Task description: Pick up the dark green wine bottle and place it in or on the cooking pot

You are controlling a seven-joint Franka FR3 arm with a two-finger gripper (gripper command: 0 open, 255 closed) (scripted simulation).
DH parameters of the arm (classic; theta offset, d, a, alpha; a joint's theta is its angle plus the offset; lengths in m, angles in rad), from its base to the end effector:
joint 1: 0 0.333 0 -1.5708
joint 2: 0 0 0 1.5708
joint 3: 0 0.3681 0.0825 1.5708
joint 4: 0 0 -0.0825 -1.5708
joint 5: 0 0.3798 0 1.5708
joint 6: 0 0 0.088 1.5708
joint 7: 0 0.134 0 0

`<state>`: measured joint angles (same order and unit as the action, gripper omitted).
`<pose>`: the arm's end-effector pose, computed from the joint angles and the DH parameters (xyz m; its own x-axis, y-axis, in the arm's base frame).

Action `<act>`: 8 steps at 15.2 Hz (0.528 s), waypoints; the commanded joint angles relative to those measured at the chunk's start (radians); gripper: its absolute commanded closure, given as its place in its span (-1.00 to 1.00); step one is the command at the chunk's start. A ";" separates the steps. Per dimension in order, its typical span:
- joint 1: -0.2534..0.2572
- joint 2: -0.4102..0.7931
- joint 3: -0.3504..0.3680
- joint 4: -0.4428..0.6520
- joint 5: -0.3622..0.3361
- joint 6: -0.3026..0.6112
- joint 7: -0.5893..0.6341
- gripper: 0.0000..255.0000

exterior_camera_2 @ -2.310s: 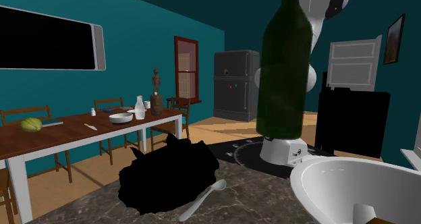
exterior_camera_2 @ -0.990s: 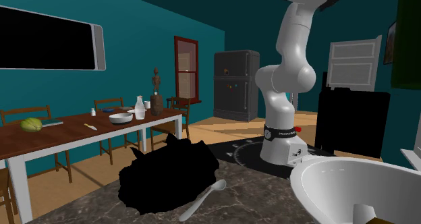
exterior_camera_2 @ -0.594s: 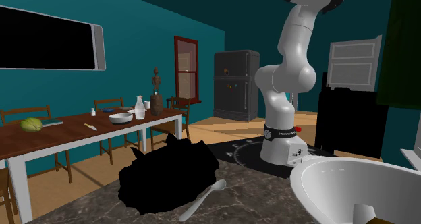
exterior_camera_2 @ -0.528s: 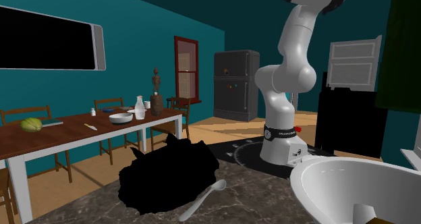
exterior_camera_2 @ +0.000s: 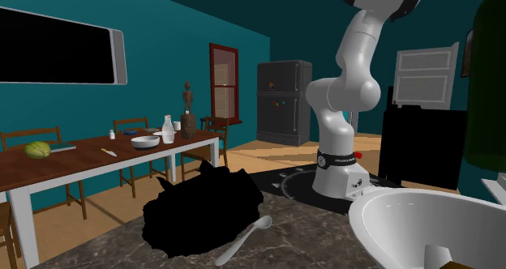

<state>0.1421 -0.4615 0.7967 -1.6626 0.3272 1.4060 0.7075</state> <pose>0.1155 0.4255 0.7228 0.9669 0.2496 0.0532 0.2517 -0.9671 -0.0379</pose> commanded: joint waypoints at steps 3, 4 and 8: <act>0.013 -0.031 -0.009 -0.079 0.016 0.051 -0.017 1.00; 0.016 -0.038 -0.010 -0.097 0.020 0.063 -0.021 1.00; 0.027 -0.063 -0.011 -0.170 0.034 0.112 -0.034 1.00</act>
<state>0.1679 -0.5218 0.7823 -1.8167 0.3586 1.5039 0.6751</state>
